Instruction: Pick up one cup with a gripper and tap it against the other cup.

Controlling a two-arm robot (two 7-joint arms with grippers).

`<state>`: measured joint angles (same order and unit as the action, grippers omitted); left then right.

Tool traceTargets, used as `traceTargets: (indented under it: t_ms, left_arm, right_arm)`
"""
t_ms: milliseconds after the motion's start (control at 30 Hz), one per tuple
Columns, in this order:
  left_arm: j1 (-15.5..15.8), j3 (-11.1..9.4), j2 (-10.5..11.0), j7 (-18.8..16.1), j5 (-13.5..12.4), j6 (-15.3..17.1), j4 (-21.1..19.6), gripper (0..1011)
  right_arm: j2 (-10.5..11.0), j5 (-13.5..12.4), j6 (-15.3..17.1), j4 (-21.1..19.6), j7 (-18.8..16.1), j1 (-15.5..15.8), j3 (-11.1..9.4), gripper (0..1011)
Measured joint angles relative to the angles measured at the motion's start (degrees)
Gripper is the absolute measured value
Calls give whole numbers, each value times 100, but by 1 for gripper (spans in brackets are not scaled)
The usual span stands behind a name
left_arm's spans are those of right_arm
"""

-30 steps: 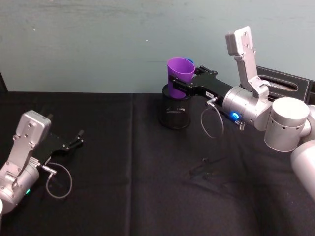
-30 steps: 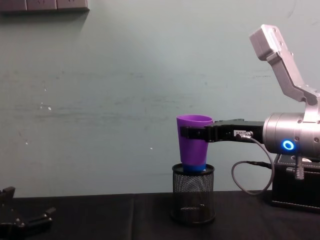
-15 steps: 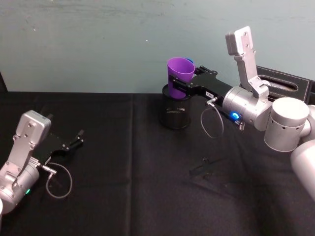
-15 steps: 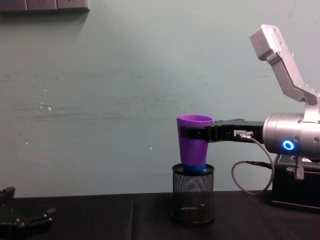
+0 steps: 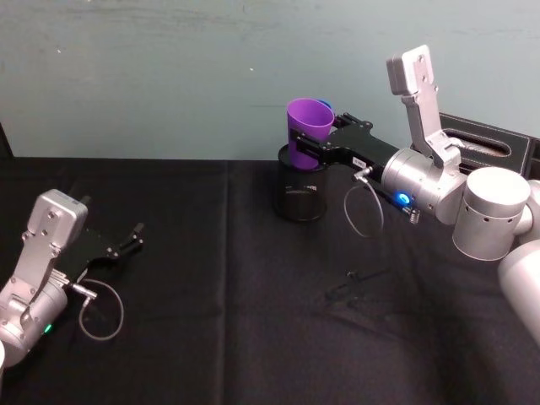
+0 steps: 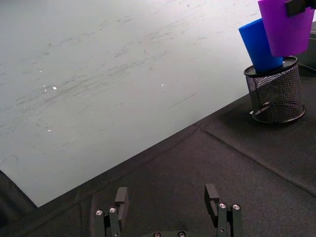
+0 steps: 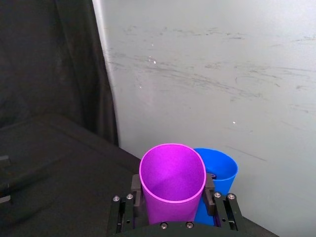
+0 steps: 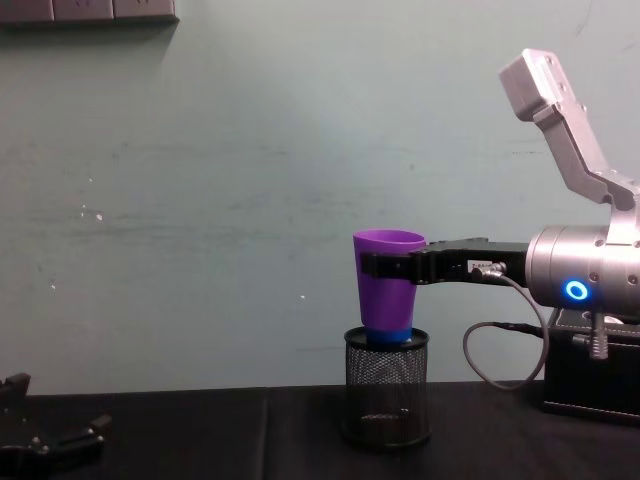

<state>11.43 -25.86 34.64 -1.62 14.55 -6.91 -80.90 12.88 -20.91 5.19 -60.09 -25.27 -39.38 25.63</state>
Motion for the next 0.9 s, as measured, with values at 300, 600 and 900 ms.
traceTargets:
  t_ms: [300, 600, 900]
  left_arm:
    - [0, 0, 0, 0, 0, 0, 0, 1011]
    - [0, 0, 0, 0, 0, 0, 0, 1011]
    - [0, 0, 0, 0, 0, 0, 0, 1011]
  right_arm:
    - [0, 0, 0, 0, 0, 0, 0, 718]
    - [0, 0, 0, 0, 0, 0, 0, 718]
    - [3, -7, -5, -9, -71, 26, -22, 718]
